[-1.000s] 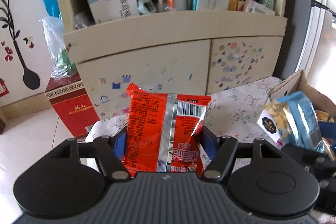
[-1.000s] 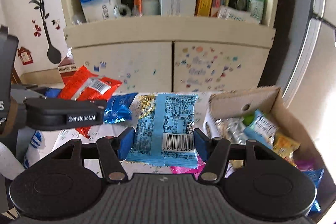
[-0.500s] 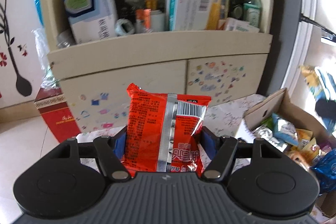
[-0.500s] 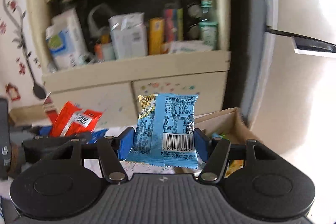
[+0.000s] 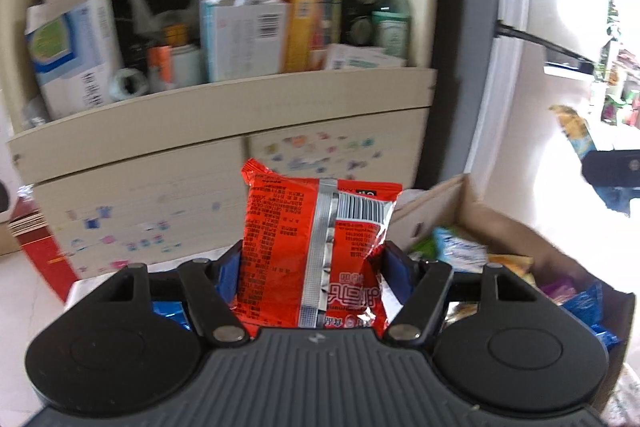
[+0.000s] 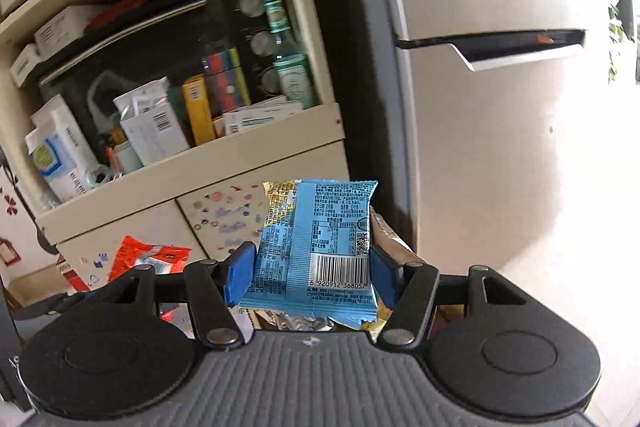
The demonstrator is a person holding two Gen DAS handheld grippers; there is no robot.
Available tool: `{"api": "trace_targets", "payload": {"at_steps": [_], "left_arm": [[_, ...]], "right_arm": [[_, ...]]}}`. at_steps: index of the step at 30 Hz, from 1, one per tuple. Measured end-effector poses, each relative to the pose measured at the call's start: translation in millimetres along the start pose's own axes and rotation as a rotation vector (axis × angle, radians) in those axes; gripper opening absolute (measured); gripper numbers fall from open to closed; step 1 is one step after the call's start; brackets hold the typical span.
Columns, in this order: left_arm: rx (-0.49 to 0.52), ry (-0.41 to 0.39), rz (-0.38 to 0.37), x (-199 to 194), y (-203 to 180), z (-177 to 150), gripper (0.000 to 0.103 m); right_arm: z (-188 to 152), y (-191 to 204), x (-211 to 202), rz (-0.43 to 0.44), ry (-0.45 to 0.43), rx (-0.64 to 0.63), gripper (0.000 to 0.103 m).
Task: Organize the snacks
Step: 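Carry the red and light blue packets into the cardboard box and open both grippers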
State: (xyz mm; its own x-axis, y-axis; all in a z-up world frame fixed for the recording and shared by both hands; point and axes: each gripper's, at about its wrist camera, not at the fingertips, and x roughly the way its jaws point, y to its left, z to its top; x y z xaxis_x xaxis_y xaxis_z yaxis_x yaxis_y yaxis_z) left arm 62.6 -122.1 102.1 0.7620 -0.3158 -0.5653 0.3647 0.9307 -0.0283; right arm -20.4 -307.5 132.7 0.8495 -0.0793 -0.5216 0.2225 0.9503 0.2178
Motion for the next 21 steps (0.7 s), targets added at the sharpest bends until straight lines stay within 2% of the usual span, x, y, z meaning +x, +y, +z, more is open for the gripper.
{"api": "trace_targets", "payload": {"at_steps": [15, 17, 21], "left_arm": [[0.016, 0.008, -0.206, 39.3, -65.4, -0.3, 0.069], [0.014, 0.014, -0.217, 42.3, -71.9, -3.7, 0.079], [-0.021, 0.026, -0.239, 39.9, -72.3, -1.0, 0.082]], "right_arm": [[-0.6, -38.6, 13.2, -0.056, 0.049, 0.149, 0.068], [-1.4, -44.3, 19.5, -0.087, 0.066, 0.19, 0.069], [-2.2, -50.0, 23.1, -0.066, 0.089, 0.263, 0.08]]}}
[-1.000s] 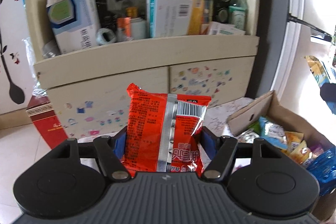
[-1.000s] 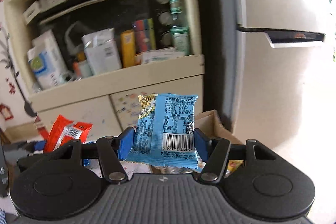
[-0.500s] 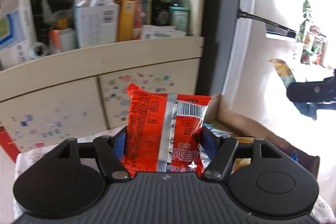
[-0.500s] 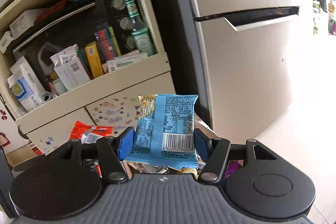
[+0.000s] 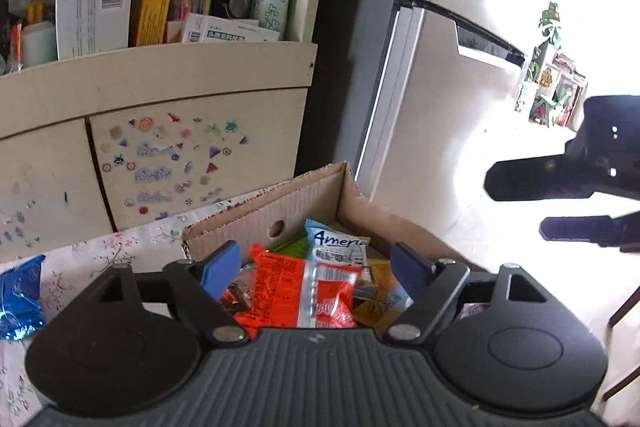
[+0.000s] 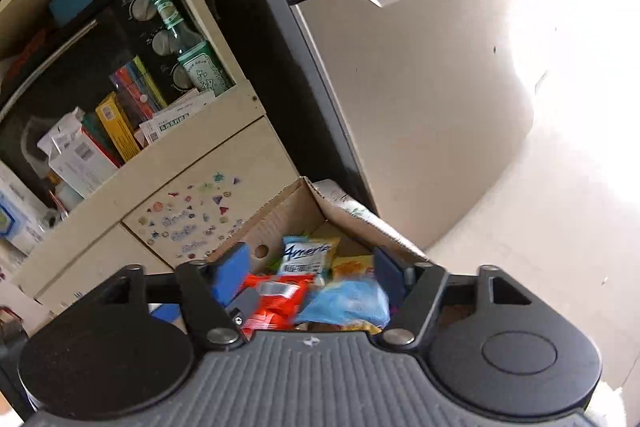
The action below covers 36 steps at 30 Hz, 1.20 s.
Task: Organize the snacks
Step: 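Carry the red and light blue packets into the cardboard box and open both grippers, then lower the left gripper onto the blue foil packet and close it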
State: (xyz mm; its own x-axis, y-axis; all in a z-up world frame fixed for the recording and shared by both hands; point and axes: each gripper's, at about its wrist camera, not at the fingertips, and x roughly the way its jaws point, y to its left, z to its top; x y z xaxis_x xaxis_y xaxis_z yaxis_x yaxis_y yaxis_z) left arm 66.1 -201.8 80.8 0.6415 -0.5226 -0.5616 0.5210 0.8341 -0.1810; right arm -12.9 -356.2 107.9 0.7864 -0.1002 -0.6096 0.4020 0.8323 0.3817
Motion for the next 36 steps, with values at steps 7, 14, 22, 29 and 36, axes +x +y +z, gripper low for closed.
{"api": "trace_targets", "payload": {"at_steps": [7, 14, 22, 29, 36], "left_arm": [[-0.058, -0.028, 0.071, -29.0, 30.2, 21.5, 0.088], [-0.077, -0.062, 0.196, -67.1, 81.8, 36.9, 0.093], [-0.077, -0.015, 0.275, -79.4, 126.5, 26.8, 0.093], [-0.093, 0.014, 0.349, -79.3, 170.5, 10.8, 0.093], [-0.095, 0.107, 0.378, -47.0, 207.8, -10.9, 0.093]], "right_arm": [[-4.9, 10.8, -2.4, 0.084, 0.006, -0.011, 0.084], [-14.2, 35.7, -1.5, 0.188, 0.021, -0.119, 0.088], [-39.6, 64.6, 9.5, 0.251, 0.112, -0.226, 0.089], [-73.5, 80.9, 25.4, 0.288, 0.282, -0.189, 0.09], [-107.0, 88.7, 49.1, 0.181, 0.43, -0.088, 0.09]]}}
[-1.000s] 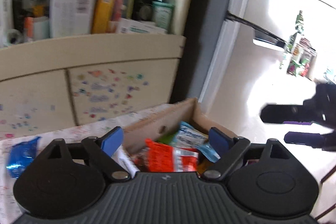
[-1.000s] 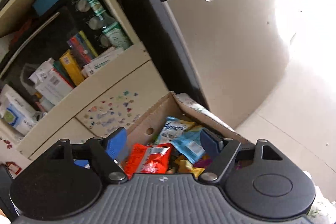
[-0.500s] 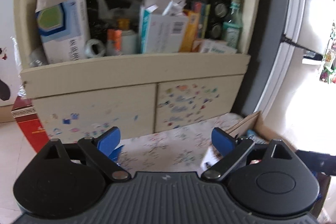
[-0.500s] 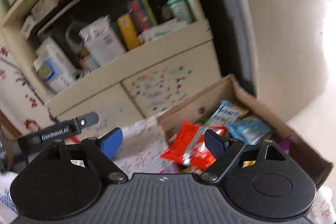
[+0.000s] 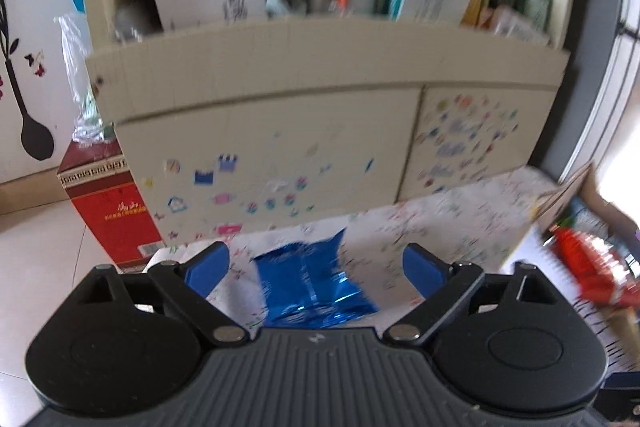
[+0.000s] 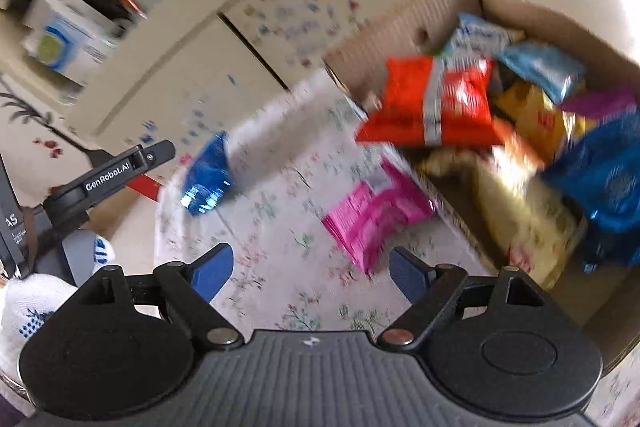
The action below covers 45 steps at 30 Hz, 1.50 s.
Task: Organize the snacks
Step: 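Lower the left gripper onto the blue foil packet and close it, then lower the right gripper onto the pink packet and close it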
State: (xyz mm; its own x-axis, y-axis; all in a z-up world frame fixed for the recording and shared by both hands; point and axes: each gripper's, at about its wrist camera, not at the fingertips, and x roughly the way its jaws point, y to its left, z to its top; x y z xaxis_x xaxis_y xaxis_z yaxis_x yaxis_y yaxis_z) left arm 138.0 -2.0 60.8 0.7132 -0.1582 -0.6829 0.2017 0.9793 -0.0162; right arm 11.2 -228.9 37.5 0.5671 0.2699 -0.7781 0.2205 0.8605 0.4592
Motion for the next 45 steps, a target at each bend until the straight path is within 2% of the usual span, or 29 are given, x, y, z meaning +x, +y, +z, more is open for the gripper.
{"api": "trace_targets", "payload": {"at_steps": [9, 19, 26, 33, 35, 37, 38, 40, 45], "left_arm": [[-0.047, 0.051, 0.004, 42.2, 12.1, -5.2, 0.093], [-0.111, 0.105, 0.023, 79.8, 12.4, -8.7, 0.093], [-0.08, 0.119, 0.043, 91.3, 5.0, -14.0, 0.093], [-0.039, 0.127, 0.06, 97.1, -4.3, -16.5, 0.092], [-0.022, 0.13, 0.07, 98.3, -7.2, -16.9, 0.089], [-0.014, 0.136, 0.073, 98.5, -7.3, -17.6, 0.084], [-0.017, 0.141, 0.071, 99.0, -6.5, -17.8, 0.079], [-0.028, 0.151, 0.065, 99.4, -3.9, -18.4, 0.073], [-0.018, 0.148, 0.067, 96.1, 0.0, -20.5, 0.067]], "right_arm": [[-7.0, 11.8, 28.8, -0.151, 0.0, 0.03, 0.09], [-7.3, 8.5, 63.4, -0.285, -0.061, 0.116, 0.09], [-5.7, 10.3, 76.2, -0.339, -0.111, 0.144, 0.093], [-9.9, 21.2, 88.8, -0.416, -0.168, 0.068, 0.094], [-11.7, 22.6, 90.7, -0.437, -0.181, 0.045, 0.091], [-12.2, 22.7, 89.1, -0.454, -0.193, 0.029, 0.08], [-12.2, 21.9, 88.3, -0.456, -0.198, 0.022, 0.077], [-12.0, 19.8, 85.1, -0.44, -0.203, 0.009, 0.064], [-10.0, 16.5, 81.7, -0.4, -0.197, 0.005, 0.055]]}}
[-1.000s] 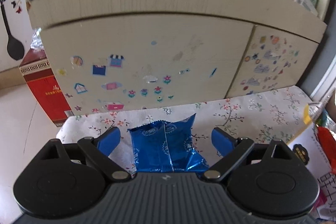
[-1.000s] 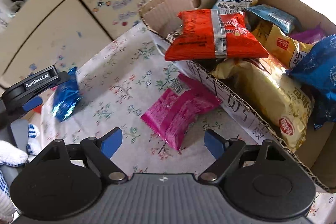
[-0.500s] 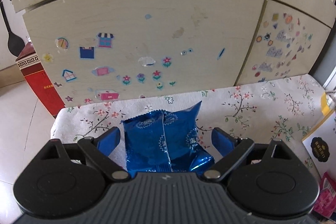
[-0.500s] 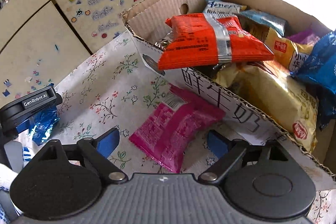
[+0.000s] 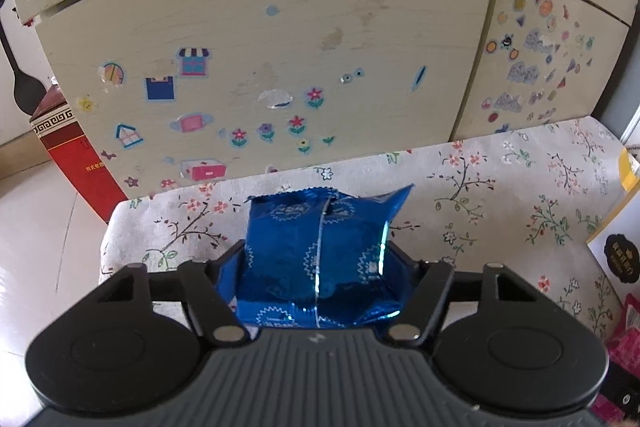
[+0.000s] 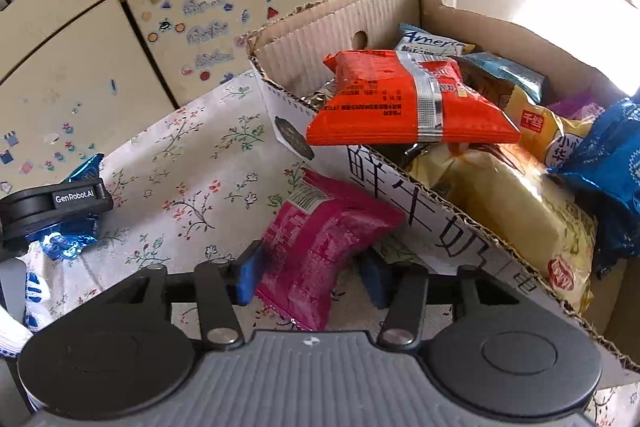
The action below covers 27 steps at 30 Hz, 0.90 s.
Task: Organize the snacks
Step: 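Lower the right gripper onto the pink packet and close it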
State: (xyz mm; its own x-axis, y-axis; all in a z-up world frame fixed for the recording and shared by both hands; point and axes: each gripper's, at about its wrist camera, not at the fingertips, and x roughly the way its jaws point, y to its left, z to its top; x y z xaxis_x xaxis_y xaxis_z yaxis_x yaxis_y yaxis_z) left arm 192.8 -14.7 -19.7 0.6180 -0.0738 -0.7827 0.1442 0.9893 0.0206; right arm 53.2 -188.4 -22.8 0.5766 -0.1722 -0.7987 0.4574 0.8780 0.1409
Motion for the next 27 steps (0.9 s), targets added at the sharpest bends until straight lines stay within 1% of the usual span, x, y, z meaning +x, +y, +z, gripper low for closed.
{"api": "trace_targets", "payload": {"at_steps": [2, 9, 12, 18, 24, 27], "left_arm": [[0.002, 0.002, -0.003, -2.3, 1.4, -0.5, 0.065], [0.019, 0.0, -0.013, -15.3, 5.2, -4.9, 0.065], [0.017, -0.002, -0.03, -21.5, 7.1, -6.6, 0.065], [0.02, 0.01, -0.07, -32.8, 9.0, -14.3, 0.064], [0.014, 0.018, -0.104, -45.7, 12.7, -24.0, 0.064], [0.009, 0.014, -0.109, -53.5, 13.8, -27.8, 0.064]], "right_arm": [[-0.8, 0.9, -1.5, 0.017, 0.003, -0.011, 0.053], [-1.5, 13.6, -3.3, 0.113, 0.032, -0.079, 0.048], [-1.6, 17.1, -5.1, 0.168, 0.056, -0.103, 0.047], [-2.4, 17.4, -7.7, 0.239, 0.1, -0.126, 0.046], [-0.4, 14.2, -10.9, 0.273, 0.113, -0.138, 0.044], [0.7, 11.3, -13.2, 0.283, 0.119, -0.139, 0.044]]}}
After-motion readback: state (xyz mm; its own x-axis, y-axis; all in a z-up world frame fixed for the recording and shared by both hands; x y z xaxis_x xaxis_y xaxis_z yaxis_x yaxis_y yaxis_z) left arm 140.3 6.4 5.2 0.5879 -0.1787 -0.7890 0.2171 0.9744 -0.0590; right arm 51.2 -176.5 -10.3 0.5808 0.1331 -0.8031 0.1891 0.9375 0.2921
